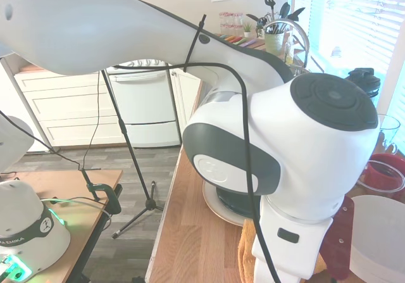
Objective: Wipe the blue plate in counterclockwise motion
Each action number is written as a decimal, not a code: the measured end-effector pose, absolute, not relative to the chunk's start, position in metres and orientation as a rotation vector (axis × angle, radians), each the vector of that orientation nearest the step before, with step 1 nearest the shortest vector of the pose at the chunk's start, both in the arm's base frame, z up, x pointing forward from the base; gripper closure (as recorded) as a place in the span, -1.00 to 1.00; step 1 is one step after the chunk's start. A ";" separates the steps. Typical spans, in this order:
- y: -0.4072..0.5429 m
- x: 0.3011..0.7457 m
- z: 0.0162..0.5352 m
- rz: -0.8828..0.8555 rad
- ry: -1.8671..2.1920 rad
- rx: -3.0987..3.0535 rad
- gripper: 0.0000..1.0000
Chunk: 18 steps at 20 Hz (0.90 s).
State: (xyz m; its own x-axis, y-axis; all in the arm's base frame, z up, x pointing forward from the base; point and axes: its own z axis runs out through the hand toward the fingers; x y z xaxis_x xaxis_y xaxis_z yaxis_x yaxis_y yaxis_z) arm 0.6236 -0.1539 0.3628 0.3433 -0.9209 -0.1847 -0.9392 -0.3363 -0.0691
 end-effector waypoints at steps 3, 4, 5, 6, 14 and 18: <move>-0.165 0.619 0.383 0.124 1.708 -2.429 -1.00; -0.166 0.616 0.391 0.108 1.705 -2.431 -1.00; -0.166 0.612 0.399 0.092 1.699 -2.438 -1.00; -0.165 0.608 0.408 0.076 1.692 -2.446 -1.00; -0.125 0.556 0.460 -0.006 1.593 -2.495 -1.00; -0.108 0.521 0.476 -0.045 1.533 -2.520 -1.00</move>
State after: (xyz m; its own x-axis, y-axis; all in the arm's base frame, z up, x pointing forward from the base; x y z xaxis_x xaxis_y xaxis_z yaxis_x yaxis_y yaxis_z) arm 0.5206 -0.1077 0.4758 0.4643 -0.8827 -0.0732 -0.8769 -0.4465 -0.1781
